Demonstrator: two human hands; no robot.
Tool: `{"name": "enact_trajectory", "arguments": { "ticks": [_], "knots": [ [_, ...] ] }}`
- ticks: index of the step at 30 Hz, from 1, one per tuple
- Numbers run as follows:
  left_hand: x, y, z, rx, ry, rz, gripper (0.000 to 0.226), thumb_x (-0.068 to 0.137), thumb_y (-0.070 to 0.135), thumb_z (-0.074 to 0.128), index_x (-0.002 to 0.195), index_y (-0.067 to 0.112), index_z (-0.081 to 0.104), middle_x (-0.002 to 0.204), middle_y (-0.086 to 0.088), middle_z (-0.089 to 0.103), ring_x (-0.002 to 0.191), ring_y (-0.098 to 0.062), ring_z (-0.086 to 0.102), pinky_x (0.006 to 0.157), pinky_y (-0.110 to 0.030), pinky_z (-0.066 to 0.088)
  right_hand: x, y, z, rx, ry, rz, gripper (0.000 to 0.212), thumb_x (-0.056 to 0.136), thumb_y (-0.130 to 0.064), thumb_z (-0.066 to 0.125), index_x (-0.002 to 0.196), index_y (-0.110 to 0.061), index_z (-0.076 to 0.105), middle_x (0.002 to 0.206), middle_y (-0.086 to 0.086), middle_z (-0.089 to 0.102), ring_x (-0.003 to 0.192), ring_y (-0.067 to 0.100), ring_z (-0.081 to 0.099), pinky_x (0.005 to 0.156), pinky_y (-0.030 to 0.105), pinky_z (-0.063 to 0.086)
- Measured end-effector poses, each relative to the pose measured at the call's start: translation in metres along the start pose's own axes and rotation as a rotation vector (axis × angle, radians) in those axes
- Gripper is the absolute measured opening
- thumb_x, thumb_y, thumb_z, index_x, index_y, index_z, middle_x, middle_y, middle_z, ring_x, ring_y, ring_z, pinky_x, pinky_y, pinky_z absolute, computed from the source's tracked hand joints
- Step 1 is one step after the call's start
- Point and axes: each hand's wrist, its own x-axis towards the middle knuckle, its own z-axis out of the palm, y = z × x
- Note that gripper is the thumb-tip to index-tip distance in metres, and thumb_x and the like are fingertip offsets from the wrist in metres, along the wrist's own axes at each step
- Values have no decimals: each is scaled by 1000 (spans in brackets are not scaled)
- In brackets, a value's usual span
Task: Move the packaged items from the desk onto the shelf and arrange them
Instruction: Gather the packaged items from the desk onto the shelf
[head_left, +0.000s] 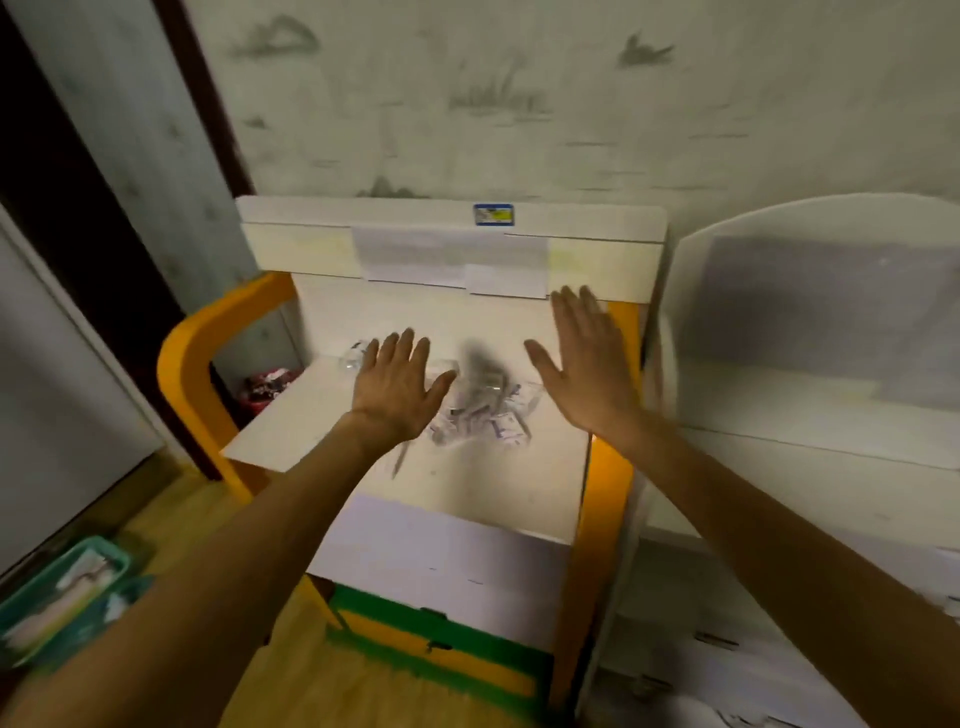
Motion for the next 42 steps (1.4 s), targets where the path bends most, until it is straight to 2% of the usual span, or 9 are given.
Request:
{"name": "enact_trajectory", "arguments": {
  "ticks": [5,9,14,23,29,34,37,39,42],
  "knots": [
    [-27,-90,39,-29,-116,-168,76,99,64,19,157,16,21,165,-10,15,152,-30,14,124,-47,8,7,-77,68,39,-284,-40,72,103,-51,37,160,-12,15,168,6,10,155,22,1,124,43,6],
    [-44,-129,78,-96,-186,-237,75,99,65,23,156,17,23,166,-10,15,151,-30,17,124,-48,12,-6,-93,133,30,-474,7,77,98,-49,51,158,-11,19,165,11,19,153,31,11,123,45,14],
    [-27,-163,108,-183,-232,-261,75,97,63,39,155,18,25,165,-9,17,148,-32,26,120,-47,23,9,-105,196,22,-569,46,82,90,-49,63,154,-14,25,154,10,35,144,32,27,116,45,29],
    [59,-179,152,-437,-287,-210,89,87,65,58,154,18,21,159,-5,27,131,-31,48,99,-45,48,83,-112,291,206,-400,86,78,80,-40,76,145,-12,43,144,10,49,135,30,43,113,41,34],
    [88,-178,190,-521,-341,-211,100,77,75,62,151,21,21,153,-3,35,130,-29,48,99,-46,48,79,-112,327,65,-385,55,70,85,-58,53,144,-20,47,148,3,51,143,24,36,124,49,2],
    [97,-181,208,-554,-314,-166,96,82,58,69,154,18,19,155,-5,33,132,-28,47,100,-44,48,86,-111,328,23,-436,46,73,88,-65,43,146,-22,44,150,2,48,144,22,35,122,56,-5],
    [97,-189,207,-601,-303,-156,94,81,50,73,154,21,21,156,-3,35,133,-28,47,102,-43,47,85,-111,324,55,-444,90,71,86,-65,52,145,-24,46,150,0,50,145,20,34,122,54,-10],
    [100,-194,197,-623,-280,-171,95,79,49,75,153,24,23,155,-2,36,131,-27,48,101,-42,49,91,-112,318,136,-390,139,70,81,-62,61,140,-26,51,145,-2,55,142,18,39,123,54,-3],
    [96,-204,182,-684,-194,-210,92,76,45,79,151,26,29,152,-1,39,126,-25,51,96,-40,50,98,-120,301,307,-260,218,65,76,-51,74,132,-22,58,133,-1,62,130,19,50,118,52,24]
  ]
}}
